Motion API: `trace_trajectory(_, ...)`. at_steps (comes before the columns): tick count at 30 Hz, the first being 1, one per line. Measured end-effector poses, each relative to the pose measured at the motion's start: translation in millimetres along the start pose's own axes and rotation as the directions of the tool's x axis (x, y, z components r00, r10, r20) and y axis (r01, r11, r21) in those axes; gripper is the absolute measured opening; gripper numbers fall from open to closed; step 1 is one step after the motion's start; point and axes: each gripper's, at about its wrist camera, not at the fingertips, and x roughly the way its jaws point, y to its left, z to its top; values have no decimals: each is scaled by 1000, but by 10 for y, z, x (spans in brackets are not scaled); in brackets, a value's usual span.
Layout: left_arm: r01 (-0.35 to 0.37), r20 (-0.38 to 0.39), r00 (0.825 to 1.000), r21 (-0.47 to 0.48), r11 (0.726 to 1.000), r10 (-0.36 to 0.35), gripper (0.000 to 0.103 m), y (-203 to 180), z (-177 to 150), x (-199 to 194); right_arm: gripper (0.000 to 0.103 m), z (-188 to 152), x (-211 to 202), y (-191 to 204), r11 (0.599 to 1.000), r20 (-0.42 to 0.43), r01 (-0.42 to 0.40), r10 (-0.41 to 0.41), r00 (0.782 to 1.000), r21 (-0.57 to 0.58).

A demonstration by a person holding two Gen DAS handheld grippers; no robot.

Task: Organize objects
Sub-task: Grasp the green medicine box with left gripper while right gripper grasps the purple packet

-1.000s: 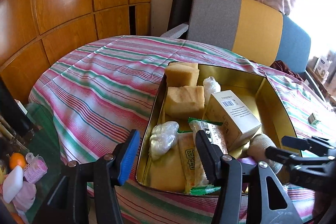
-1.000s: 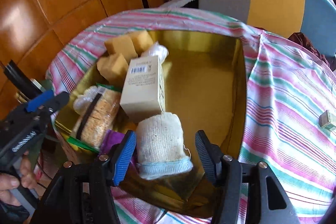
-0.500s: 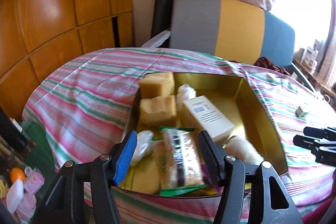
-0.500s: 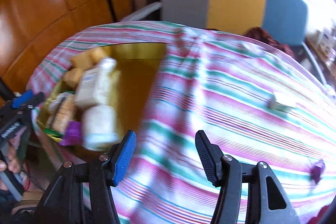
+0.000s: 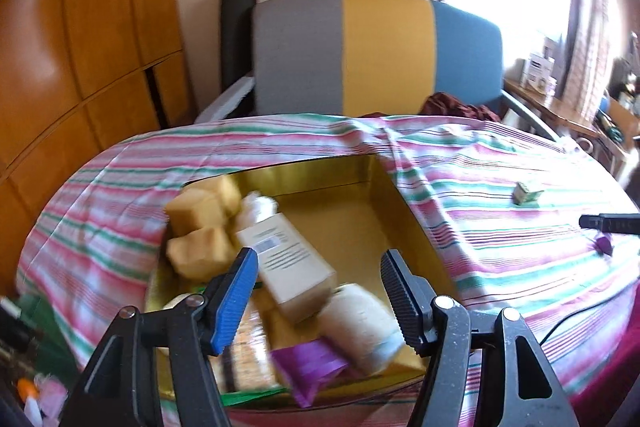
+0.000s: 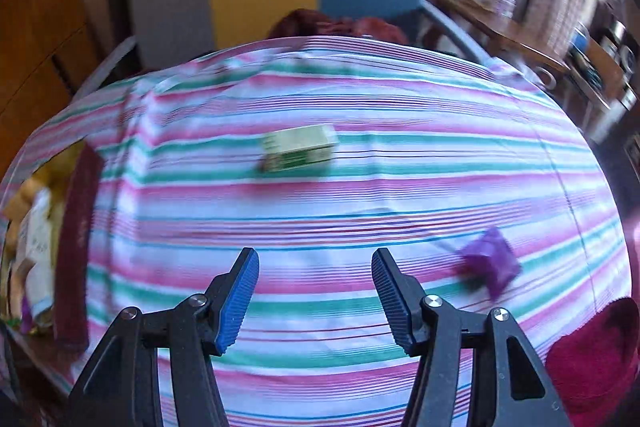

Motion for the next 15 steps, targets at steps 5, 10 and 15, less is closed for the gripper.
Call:
trace_trajectory(5,54,-6,999,54,997,-54,65,-308,98,84,60,126,80,-762,976,35,89,-98,995,201)
trace_trajectory(10,128,-25,992,99,987,-126,65,-673,226,198,60,60,240,-1404,882,35,122,-154,987,455)
trace_trajectory(15,215,-83,975,124,969,-206,68,-1116,344,424,60,-134,225,-1824,756,21,77,-119,993,650)
